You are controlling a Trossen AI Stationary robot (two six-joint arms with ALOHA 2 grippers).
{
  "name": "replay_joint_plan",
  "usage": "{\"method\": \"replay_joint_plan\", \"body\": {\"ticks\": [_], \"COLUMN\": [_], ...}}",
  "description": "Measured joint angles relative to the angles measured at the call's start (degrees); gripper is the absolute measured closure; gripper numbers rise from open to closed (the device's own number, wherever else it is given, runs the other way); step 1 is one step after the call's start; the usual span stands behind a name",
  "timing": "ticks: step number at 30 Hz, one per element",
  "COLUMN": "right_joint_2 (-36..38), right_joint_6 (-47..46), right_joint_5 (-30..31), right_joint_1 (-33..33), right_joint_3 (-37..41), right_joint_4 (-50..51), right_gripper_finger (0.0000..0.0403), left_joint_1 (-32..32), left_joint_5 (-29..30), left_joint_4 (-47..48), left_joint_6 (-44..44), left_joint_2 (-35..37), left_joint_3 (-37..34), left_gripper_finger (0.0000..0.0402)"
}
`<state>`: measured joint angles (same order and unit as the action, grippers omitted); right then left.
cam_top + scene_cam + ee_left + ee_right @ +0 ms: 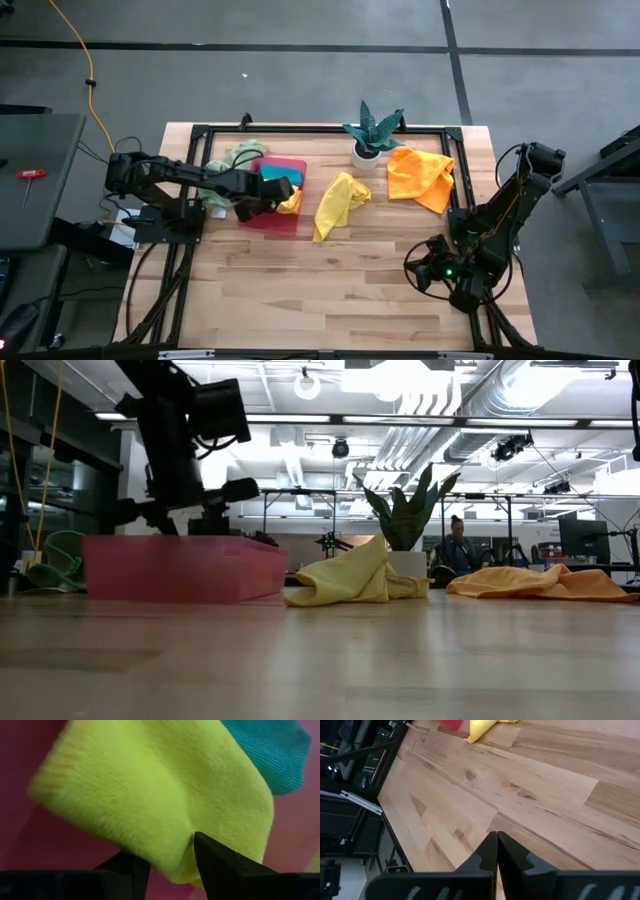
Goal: Fold microfiber towels
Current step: Put the yellow microfiber cloth into the pink bin, then fold the orange microfiber cloth
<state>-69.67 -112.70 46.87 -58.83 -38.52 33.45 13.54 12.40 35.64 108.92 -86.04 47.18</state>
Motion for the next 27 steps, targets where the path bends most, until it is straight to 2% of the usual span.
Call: {"method": "replay_joint_plan", "body": {"ticks": [6,15,22,27], "right_joint_2": [0.0,0.0,0.0,0.0], "right_joint_6": [0.1,0.2,0.2,0.2], "right_joint_5": [0.0,0.0,-0.1,-0.1], "right_joint_1": [0.0,0.0,0.0,0.0], "right_joint_3": [0.0,0.0,0.0,0.0], "right_joint_4": [0.0,0.1,0.2,0.3], "right_gripper_finger": [0.0403,0.0403,0.0403,0.0403], "left_joint_1": [-0.1,-0.9,-1.3,-4.5], "left_joint_5": [-1.3,-1.7,0.4,5.7], "left_joint_4": [9.4,13.4,22.5,19.1], "left_joint_6": [0.0,-6.1,-16.6,-35.0], "left_joint_2": [0.0,0.0,0.0,4.2], "left_joint_3": [4.2,10.2,17.4,21.6], "left_gripper_finger": [0.0268,0.0268,0.0268,0.0268]}}
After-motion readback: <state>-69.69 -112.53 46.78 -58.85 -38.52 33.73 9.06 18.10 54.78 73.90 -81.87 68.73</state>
